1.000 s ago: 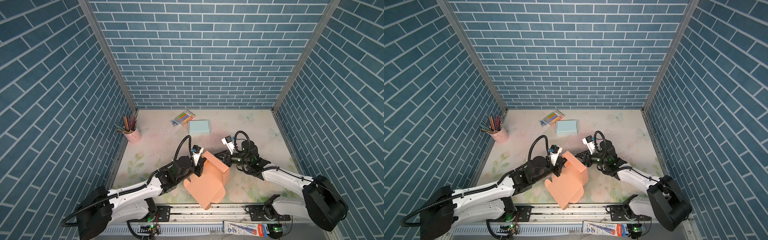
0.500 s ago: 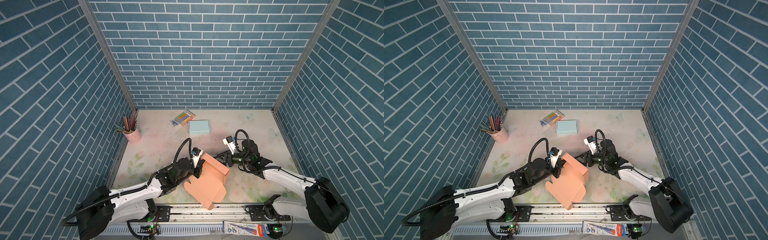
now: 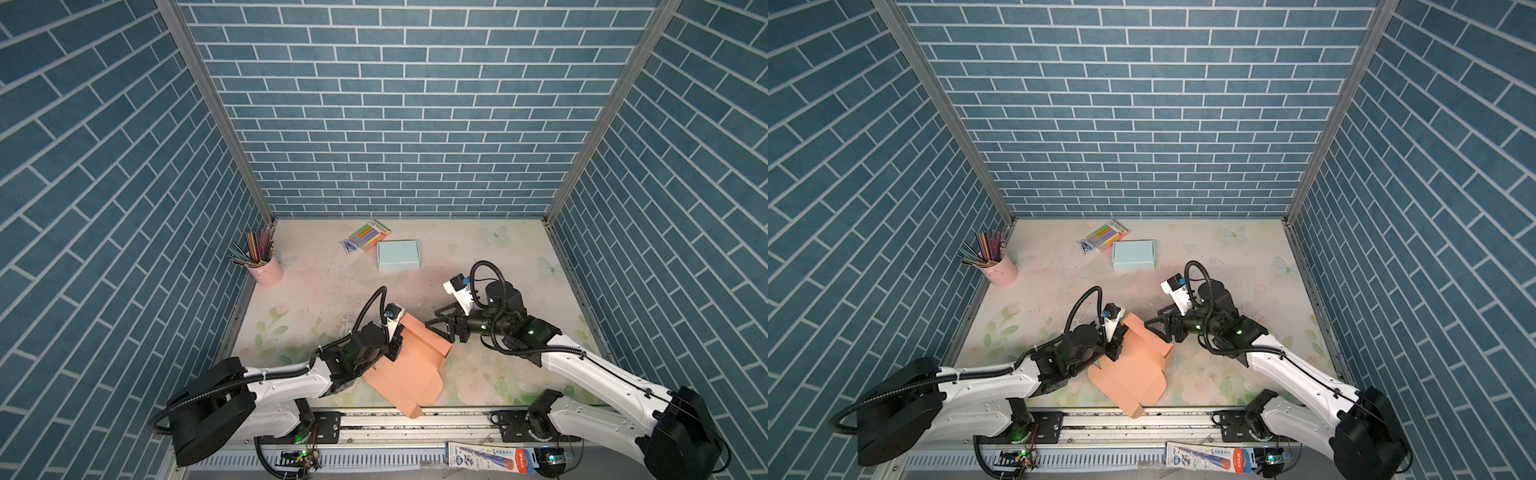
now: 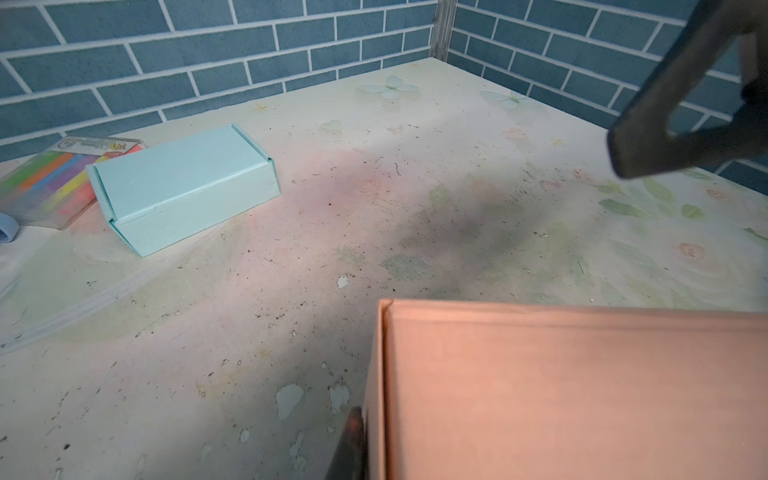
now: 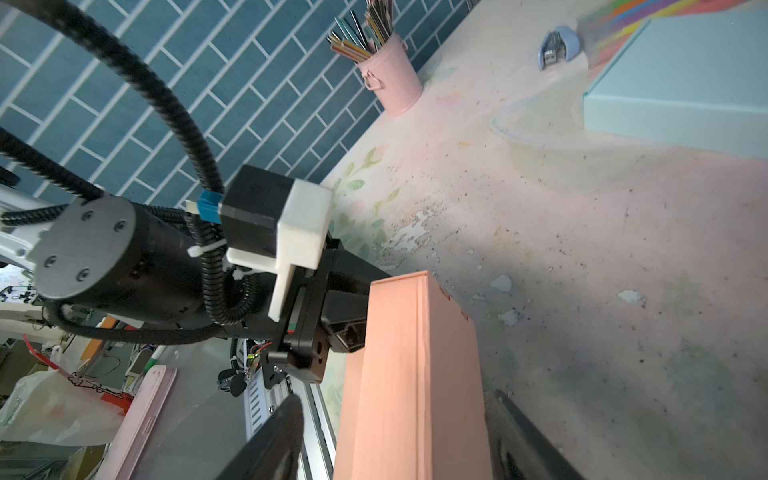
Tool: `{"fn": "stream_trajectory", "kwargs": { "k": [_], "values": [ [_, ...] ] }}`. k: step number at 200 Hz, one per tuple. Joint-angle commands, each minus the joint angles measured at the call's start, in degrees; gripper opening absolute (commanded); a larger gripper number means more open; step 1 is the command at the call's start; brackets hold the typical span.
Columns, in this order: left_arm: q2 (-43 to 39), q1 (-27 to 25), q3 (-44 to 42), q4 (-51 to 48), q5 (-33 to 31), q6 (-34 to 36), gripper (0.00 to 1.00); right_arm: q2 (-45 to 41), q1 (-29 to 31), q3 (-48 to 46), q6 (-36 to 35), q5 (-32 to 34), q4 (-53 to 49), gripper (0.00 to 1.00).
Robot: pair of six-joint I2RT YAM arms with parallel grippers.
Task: Fold the paper box
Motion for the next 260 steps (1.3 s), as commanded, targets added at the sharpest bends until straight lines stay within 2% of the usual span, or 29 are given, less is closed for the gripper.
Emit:
{"fn": "stream_trajectory", "kwargs": {
  "k": [1, 57, 86, 146, 178, 231, 260],
  "values": [
    [2.2, -0.3, -0.4, 4.8, -1.5, 0.9, 0.13, 2.1, 1.0, 0.2, -2.5, 2.4, -1.1, 0.70],
    [9.1, -0.3, -0.8, 10.6, -1.8, -1.0, 0.13, 8.9, 4.3, 3.0, -6.2, 7.0, -4.9, 0.71],
    [13.4, -0.4, -0.2, 12.7, -2.0, -1.7, 0.13, 12.3, 6.1, 5.0, -8.2, 11.6, -8.4, 0.71],
    [16.7, -0.4, 0.0, 14.7, -1.8, -2.2, 0.16, 18.1, 7.7, 9.3, -9.7, 17.5, -13.8, 0.68],
    [16.1, -0.5, -0.7, 15.0, -1.5, -2.6, 0.27, 18.9, 8.0, 10.1, -9.8, 18.2, -14.4, 0.66],
    [12.3, -1.2, -2.7, 12.4, -1.4, -3.2, 0.35, 19.4, 7.6, 9.9, -9.0, 20.6, -14.6, 0.64],
    [7.1, -2.0, -3.6, 7.7, -1.9, -5.2, 0.47, 19.5, 5.0, 7.9, -7.8, 18.1, -12.4, 0.62]
  ]
}}
